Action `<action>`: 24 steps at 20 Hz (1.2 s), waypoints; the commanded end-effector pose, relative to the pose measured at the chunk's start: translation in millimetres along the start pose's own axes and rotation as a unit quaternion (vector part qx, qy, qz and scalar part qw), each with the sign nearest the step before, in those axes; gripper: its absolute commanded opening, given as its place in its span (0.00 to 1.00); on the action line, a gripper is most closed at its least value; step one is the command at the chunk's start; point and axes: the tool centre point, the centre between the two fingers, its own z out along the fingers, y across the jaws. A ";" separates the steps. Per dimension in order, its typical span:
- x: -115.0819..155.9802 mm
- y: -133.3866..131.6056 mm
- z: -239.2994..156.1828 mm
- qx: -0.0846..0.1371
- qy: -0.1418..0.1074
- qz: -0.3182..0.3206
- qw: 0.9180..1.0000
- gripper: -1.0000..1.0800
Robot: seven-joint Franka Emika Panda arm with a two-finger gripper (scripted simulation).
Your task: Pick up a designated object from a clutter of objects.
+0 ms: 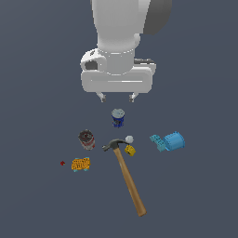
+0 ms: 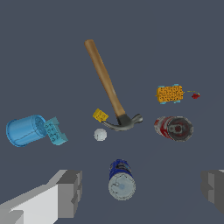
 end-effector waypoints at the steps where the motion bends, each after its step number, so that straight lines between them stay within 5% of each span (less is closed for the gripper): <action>1: 0.0 0.0 0.0 0.000 0.000 0.000 1.000 0.96; 10: 3.8 20.5 -4.8 0.009 0.009 0.010 1.000 0.96; 24: 17.6 16.2 9.2 0.005 0.007 -0.010 1.000 0.96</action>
